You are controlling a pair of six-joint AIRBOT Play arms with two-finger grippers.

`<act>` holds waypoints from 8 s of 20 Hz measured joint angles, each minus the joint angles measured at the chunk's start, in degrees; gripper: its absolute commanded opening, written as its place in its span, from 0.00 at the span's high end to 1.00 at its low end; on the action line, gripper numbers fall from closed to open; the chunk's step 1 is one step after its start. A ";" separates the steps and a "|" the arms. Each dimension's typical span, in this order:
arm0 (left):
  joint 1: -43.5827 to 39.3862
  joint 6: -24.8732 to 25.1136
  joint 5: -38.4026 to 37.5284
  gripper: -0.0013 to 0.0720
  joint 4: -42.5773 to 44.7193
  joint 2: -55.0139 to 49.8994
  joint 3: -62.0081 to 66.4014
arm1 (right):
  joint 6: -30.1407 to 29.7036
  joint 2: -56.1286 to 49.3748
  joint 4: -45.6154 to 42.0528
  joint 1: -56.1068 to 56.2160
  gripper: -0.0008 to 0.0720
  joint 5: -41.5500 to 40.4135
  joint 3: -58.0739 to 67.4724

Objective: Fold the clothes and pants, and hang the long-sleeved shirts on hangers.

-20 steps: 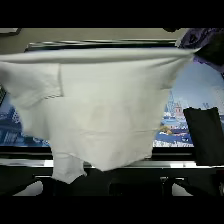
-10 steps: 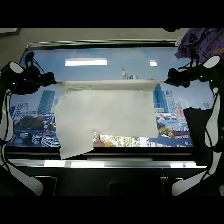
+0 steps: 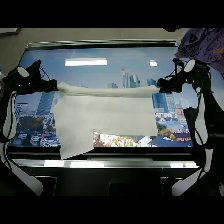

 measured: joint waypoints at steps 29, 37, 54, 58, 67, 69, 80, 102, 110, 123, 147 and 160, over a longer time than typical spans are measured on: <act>10.40 -4.63 -12.85 0.07 -1.64 10.73 -2.80 | 2.67 2.21 -0.31 2.56 0.22 15.26 -1.09; 27.32 1.33 -7.74 0.07 -14.27 37.38 -49.72 | -7.23 23.52 10.78 -13.27 0.23 7.89 -30.08; 20.11 10.43 -0.48 0.11 -23.30 50.31 -85.20 | -12.07 28.35 20.63 -15.06 0.25 2.08 -44.61; 17.75 9.53 2.12 0.95 -21.55 49.88 -85.68 | -12.02 28.35 21.73 -15.06 0.25 2.08 -44.63; 16.59 8.02 2.14 0.96 -22.56 49.46 -85.68 | -11.63 28.35 18.67 -15.15 0.23 3.26 -45.16; 16.59 8.00 2.14 0.96 -22.58 49.46 -85.68 | -11.74 28.04 17.70 -15.32 0.23 2.32 -47.01; 16.59 8.00 2.01 0.96 -22.69 49.46 -85.68 | -15.19 22.38 22.27 -8.74 0.36 -5.66 -55.10; 10.67 -11.02 -6.86 0.96 -9.16 62.05 -65.33 | -3.43 40.61 7.13 -5.95 0.95 7.02 -55.15; 1.36 -9.92 3.98 0.96 -8.90 40.98 -47.80 | -7.17 33.20 9.51 -5.86 0.94 -0.94 -46.69; -2.21 -9.94 5.53 0.95 -8.85 14.73 -24.85 | -10.16 12.63 21.62 -5.86 0.82 -12.50 -32.94; -0.96 -12.59 3.43 0.24 -8.41 18.16 -15.21 | -18.25 6.51 33.22 -16.02 0.18 -2.10 -35.30; -4.70 -12.76 3.39 0.96 -9.70 17.55 -15.19 | -14.51 10.88 27.78 -6.60 0.95 -11.67 -35.15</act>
